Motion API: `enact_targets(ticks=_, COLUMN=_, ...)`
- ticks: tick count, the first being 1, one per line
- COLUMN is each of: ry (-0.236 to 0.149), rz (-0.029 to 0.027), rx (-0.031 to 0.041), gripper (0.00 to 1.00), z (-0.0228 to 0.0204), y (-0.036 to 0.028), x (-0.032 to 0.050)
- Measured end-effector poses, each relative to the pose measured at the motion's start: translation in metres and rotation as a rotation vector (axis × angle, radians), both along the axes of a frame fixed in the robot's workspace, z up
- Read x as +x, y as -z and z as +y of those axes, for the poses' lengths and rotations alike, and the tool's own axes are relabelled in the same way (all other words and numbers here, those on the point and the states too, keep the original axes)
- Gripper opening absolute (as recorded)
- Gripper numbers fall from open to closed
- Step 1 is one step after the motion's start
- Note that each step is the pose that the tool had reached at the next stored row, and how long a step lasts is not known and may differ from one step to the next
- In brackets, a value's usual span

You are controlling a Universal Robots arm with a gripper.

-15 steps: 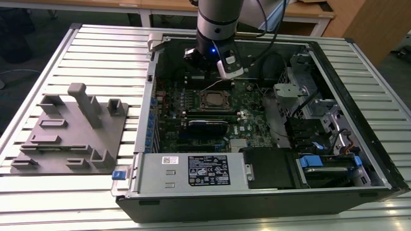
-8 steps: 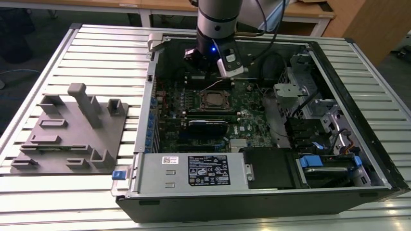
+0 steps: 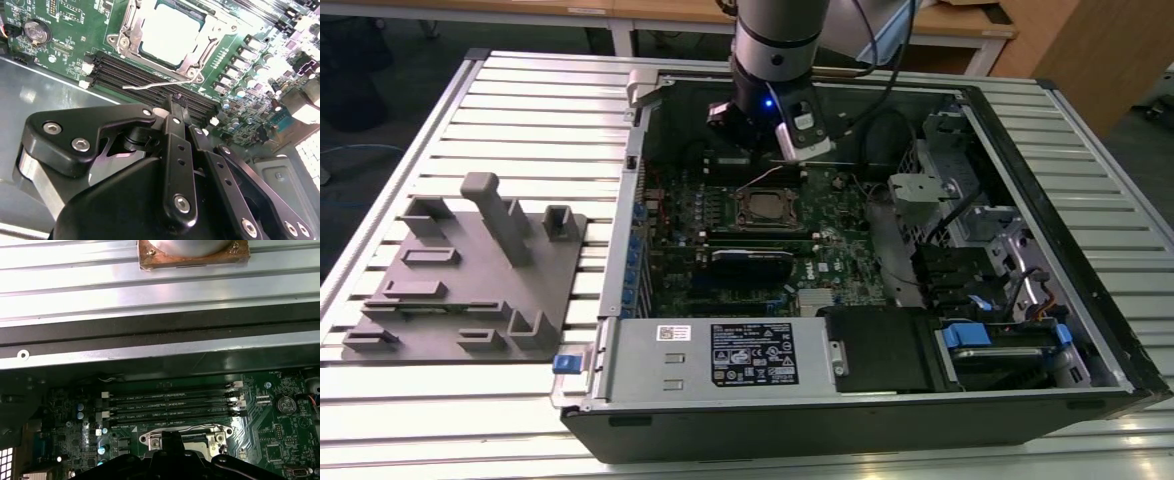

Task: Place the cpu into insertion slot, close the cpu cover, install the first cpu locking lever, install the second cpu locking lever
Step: 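Install the first cpu locking lever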

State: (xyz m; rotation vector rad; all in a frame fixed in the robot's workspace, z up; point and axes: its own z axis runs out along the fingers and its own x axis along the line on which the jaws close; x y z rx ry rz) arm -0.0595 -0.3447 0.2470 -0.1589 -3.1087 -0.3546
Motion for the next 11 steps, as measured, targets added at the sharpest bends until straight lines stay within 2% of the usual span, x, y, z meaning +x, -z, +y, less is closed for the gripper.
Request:
enact_targets(ticks=4, ry=0.0, rz=0.0, rx=-0.0007, gripper=0.1, z=0.0001, y=0.0, x=0.0001)
enact_targets(ticks=6, ry=0.0, rz=0.0, rx=-0.0041, gripper=0.1, z=0.0002, y=0.0001, x=0.0001)
enact_targets(ticks=11, ry=0.0, rz=0.0, rx=-0.0044, gripper=0.1, z=0.0004, y=0.0008, x=0.0)
